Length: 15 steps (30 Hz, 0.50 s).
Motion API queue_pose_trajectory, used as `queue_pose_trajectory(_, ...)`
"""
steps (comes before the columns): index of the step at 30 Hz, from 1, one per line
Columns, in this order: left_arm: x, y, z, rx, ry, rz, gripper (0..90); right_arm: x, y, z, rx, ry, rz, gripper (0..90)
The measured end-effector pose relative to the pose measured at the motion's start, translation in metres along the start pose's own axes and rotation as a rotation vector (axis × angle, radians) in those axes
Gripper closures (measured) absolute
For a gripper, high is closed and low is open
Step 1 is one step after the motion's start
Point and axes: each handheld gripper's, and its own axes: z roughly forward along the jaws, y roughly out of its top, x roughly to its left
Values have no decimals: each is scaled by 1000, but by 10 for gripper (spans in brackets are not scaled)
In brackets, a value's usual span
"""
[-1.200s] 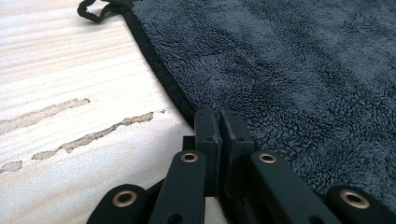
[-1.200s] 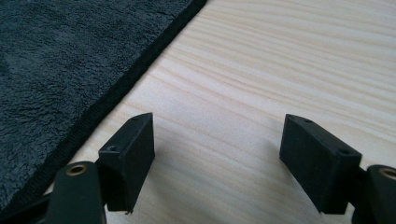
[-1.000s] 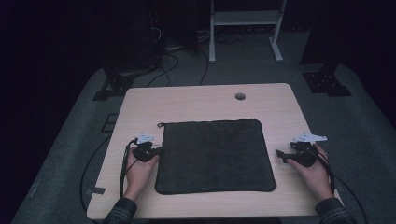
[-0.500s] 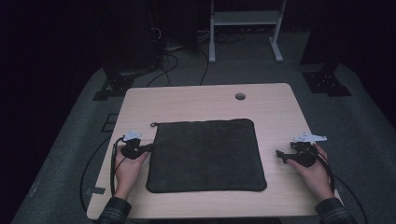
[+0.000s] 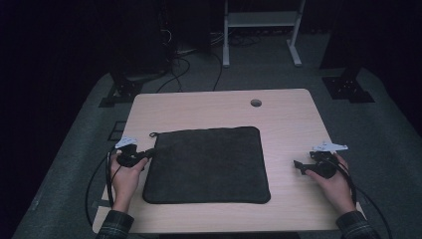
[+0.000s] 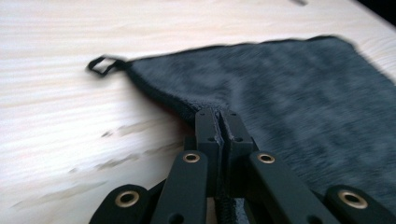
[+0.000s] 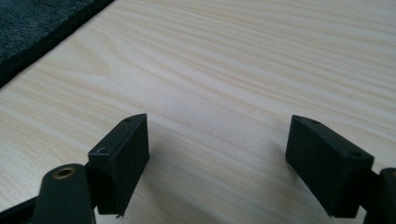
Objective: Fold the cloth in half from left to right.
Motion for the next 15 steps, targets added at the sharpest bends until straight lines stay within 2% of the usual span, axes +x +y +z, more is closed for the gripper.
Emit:
queue_pose_trajectory(4, -8, 6, 3, -24, -60, -6, 876, 0, 0, 0, 0, 0, 0, 203)
queue_pose_trajectory(15, -39, 22, 24, -38, -187, 30, 875, 0, 0, 0, 0, 0, 0, 203)
